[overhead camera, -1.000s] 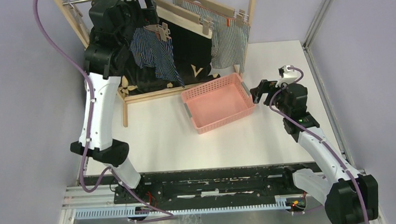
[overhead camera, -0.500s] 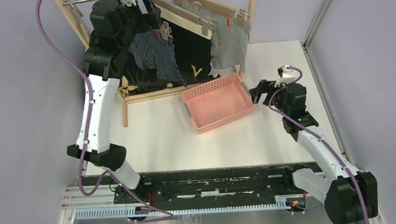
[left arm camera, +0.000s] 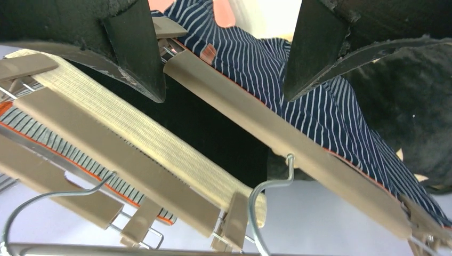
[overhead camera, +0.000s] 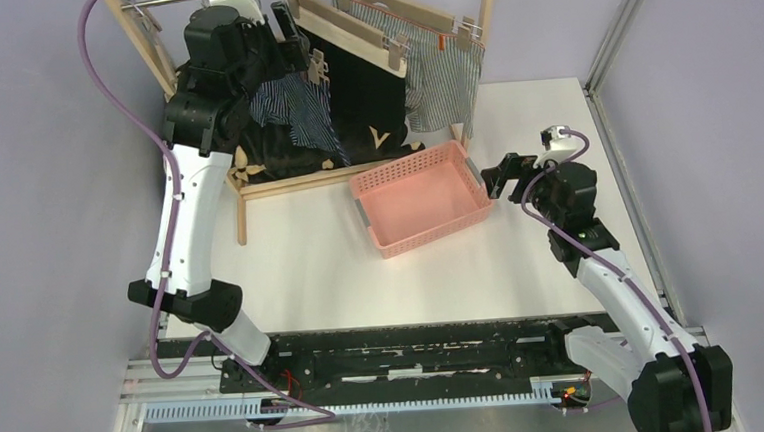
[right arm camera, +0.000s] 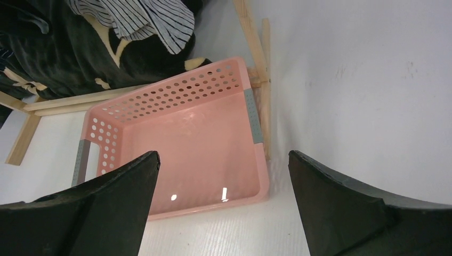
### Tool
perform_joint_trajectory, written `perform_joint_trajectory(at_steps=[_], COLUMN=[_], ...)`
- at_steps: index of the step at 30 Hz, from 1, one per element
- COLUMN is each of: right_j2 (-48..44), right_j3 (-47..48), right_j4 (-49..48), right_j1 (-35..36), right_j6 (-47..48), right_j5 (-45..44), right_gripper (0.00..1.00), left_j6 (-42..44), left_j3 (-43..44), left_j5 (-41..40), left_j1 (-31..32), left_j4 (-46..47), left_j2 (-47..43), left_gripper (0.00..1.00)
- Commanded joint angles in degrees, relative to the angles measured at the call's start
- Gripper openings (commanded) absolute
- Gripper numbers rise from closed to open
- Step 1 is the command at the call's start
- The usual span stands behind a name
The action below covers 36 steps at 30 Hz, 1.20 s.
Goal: Remove the underwear clipped to the hanger
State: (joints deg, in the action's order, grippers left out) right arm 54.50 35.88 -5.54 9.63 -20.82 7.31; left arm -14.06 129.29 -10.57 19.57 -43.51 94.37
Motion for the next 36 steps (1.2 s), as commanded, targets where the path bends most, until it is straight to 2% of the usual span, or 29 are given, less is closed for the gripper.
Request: perform_joint_trajectory(at_steps=[1, 7, 16, 27, 33, 36], right_j2=[-2.21, -2.65, -1.86, -1.16, -0.77, -0.58], right_j3=[0.34, 0.25, -0.09, -0.36, -0.36, -0.58], right_j4=[-2.5, -2.24, -2.99, -3.25, -3.34, -3.81], right_j1=[0.21, 0.3, 0.28, 0.39, 0.38, 0.39], right_j6=[-0.66, -0.66, -0.81, -0.89, -1.02, -1.2], right_j5=[0.51, 0.38, 0.6, -0.28, -0.19, -0.19], right_gripper=[1.0, 1.0, 1.0, 1.0, 1.0, 1.0], left_j6=[-1.64, -1.45, -0.47, 1.22, 1.71, 2.08], left_j3=[-1.47, -1.61, -2.44, -3.16, -2.82, -2.91], left_j5=[-1.92, -4.38, -7.62, -10.62, -11.05, -11.25], left_j1=[-0.32, -0.32, -0.33, -0.33, -0.5, -0.66], left_j4=[-0.72, 0.94, 3.16, 2.92, 3.32, 3.62], left_j2=[-2.85, -3.05, -3.91, -3.21, -2.79, -2.8], left_gripper=[0.87, 0.86, 0.64, 0.61, 0.46, 0.42])
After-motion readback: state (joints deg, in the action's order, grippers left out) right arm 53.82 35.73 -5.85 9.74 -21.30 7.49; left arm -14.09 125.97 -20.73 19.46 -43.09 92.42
